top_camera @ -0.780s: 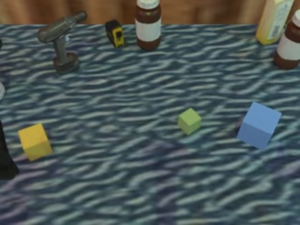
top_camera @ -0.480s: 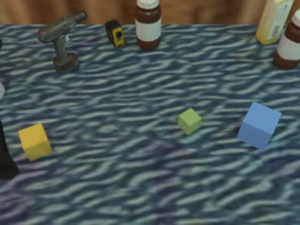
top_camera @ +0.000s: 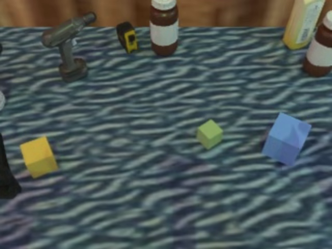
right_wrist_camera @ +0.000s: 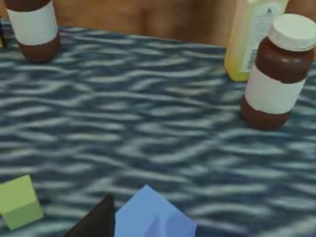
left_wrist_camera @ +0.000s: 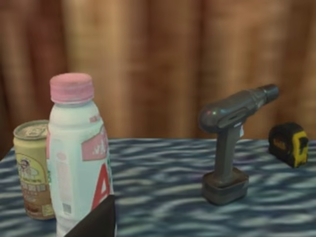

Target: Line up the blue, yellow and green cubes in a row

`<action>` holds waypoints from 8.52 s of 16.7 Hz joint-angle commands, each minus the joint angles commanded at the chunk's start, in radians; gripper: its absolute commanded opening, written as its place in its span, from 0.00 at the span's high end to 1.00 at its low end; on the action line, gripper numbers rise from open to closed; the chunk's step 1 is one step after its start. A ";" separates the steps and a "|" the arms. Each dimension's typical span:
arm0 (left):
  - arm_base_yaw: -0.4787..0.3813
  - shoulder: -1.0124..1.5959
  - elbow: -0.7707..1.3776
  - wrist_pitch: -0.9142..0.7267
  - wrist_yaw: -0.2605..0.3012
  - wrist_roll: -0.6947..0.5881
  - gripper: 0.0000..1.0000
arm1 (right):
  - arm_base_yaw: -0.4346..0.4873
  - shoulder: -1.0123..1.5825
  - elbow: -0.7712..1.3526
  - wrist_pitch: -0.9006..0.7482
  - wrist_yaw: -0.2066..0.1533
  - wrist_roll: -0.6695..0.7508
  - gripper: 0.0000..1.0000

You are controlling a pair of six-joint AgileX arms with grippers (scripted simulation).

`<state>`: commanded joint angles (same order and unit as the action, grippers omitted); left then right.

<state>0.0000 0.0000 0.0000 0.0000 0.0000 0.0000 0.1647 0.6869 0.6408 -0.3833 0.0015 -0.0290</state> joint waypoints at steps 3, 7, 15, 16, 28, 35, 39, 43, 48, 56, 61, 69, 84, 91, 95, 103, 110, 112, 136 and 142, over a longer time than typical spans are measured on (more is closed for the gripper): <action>0.000 0.000 0.000 0.000 0.000 0.000 0.00 | 0.072 0.367 0.298 -0.180 0.001 -0.013 0.00; 0.000 0.000 0.000 0.000 0.000 0.000 0.00 | 0.170 0.840 0.678 -0.424 0.000 -0.029 0.00; 0.000 0.000 0.000 0.000 0.000 0.000 0.00 | 0.326 1.532 1.292 -0.793 0.000 -0.057 0.00; 0.000 0.000 0.000 0.000 0.000 0.000 0.00 | 0.339 1.590 1.346 -0.822 0.001 -0.060 0.00; 0.000 0.000 0.000 0.000 0.000 0.000 0.00 | 0.371 1.738 1.472 -0.878 0.004 -0.068 0.00; 0.000 0.000 0.000 0.000 0.000 0.000 0.00 | 0.375 1.813 1.301 -0.624 0.005 -0.065 0.00; 0.000 0.000 0.000 0.000 0.000 0.000 0.00 | 0.375 1.821 1.285 -0.605 0.005 -0.064 0.00; 0.000 0.000 0.000 0.000 0.000 0.000 0.00 | 0.375 1.821 1.285 -0.605 0.005 -0.064 0.23; 0.000 0.000 0.000 0.000 0.000 0.000 0.00 | 0.375 1.821 1.285 -0.605 0.005 -0.064 0.60; 0.000 0.000 0.000 0.000 0.000 0.000 0.00 | 0.375 1.821 1.285 -0.605 0.005 -0.064 1.00; 0.000 0.000 0.000 0.000 0.000 0.000 0.00 | 0.375 1.821 1.285 -0.605 0.005 -0.064 1.00; 0.000 0.000 0.000 0.000 0.000 0.000 0.00 | 0.380 1.742 1.428 -0.803 0.001 -0.062 1.00; 0.000 0.000 0.000 0.000 0.000 0.000 0.00 | 0.416 1.512 1.153 -0.755 0.008 0.296 1.00; 0.000 0.000 0.000 0.000 0.000 0.000 0.00 | 0.458 1.296 0.846 -0.666 0.017 0.646 1.00; 0.000 0.000 0.000 0.000 0.000 0.000 0.00 | 0.460 1.286 0.836 -0.661 0.017 0.657 1.00; 0.000 0.000 0.000 0.000 0.000 0.000 0.00 | 0.460 1.357 0.724 -0.471 0.017 0.661 1.00; 0.000 0.000 0.000 0.000 0.000 0.000 0.00 | 0.464 1.384 0.684 -0.411 0.018 0.662 0.92; 0.000 0.000 0.000 0.000 0.000 0.000 0.00 | 0.464 1.384 0.684 -0.411 0.018 0.662 0.77; 0.000 0.000 0.000 0.000 0.000 0.000 0.00 | 0.467 1.339 0.751 -0.524 0.018 0.666 0.00; 0.000 0.000 0.000 0.000 0.000 0.000 0.00 | 0.474 1.276 0.824 -0.658 0.017 0.663 0.00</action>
<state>0.0000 0.0000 0.0000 0.0000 0.0000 0.0000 0.6385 1.9633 1.4644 -1.0411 0.0187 0.6338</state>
